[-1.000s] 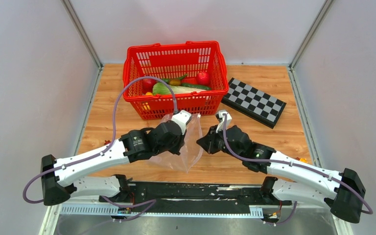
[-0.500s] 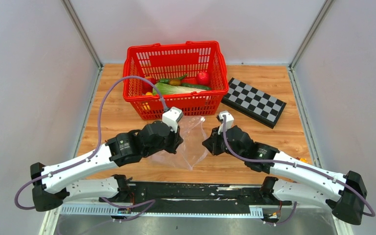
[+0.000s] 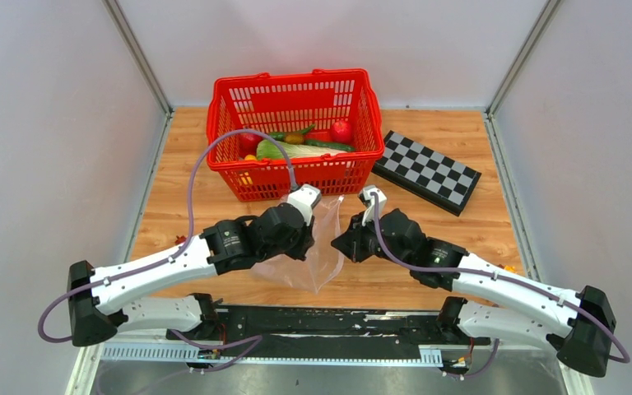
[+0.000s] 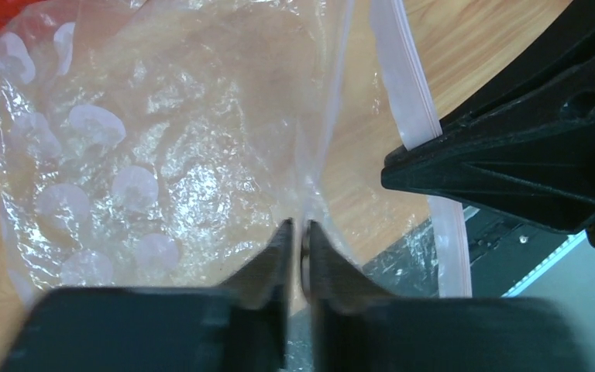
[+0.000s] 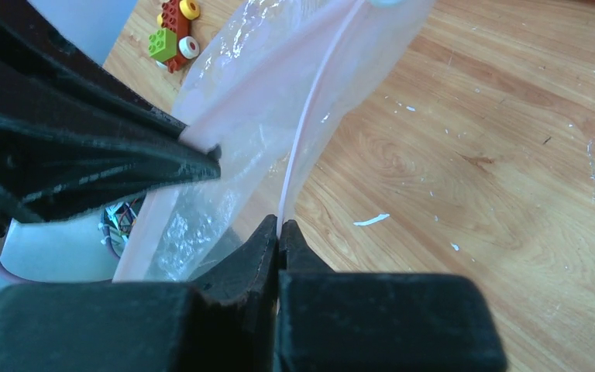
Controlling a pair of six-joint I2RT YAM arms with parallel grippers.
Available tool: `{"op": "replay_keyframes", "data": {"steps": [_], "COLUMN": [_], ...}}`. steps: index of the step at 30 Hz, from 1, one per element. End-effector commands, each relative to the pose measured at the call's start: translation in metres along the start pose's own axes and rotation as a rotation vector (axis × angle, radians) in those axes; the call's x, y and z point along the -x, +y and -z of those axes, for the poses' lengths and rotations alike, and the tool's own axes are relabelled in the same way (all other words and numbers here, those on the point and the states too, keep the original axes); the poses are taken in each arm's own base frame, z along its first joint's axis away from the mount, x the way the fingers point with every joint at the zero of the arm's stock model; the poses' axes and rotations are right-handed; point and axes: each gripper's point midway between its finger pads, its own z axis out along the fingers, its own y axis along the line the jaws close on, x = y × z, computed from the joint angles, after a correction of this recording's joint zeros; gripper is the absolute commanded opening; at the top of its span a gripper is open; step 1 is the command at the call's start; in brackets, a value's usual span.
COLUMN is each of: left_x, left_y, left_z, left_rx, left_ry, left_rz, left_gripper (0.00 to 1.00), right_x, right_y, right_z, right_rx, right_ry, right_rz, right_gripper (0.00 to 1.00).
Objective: Place the food in the zip-top bag and seal the zipper
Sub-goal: Open the zipper of the food storage bag at the center of the board.
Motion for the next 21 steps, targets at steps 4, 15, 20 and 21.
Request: {"op": "replay_keyframes", "data": {"steps": [4,15,20,21], "left_x": [0.024,0.030,0.023,0.022], "left_y": [0.010,0.046,0.045,0.045], "left_z": [0.020,0.041,0.032,0.032], "left_rx": [0.048,0.215,0.218,0.217], "left_ry": [-0.104,-0.167,-0.148,-0.148], "left_rz": [0.047,0.118,0.124,0.126], "left_gripper": [0.00,0.00,0.00,0.00], "right_x": [0.015,0.027,0.089,0.105], "right_y": [-0.014,-0.007,0.033,0.035], "right_z": [-0.002,0.004,0.040,0.049], "right_rx": [-0.103,-0.116,0.010,0.001], "right_ry": [-0.035,0.032,-0.154,-0.207], "right_rz": [0.021,0.153,0.253,0.275], "right_gripper": [0.00,0.05,0.40,0.42]}}
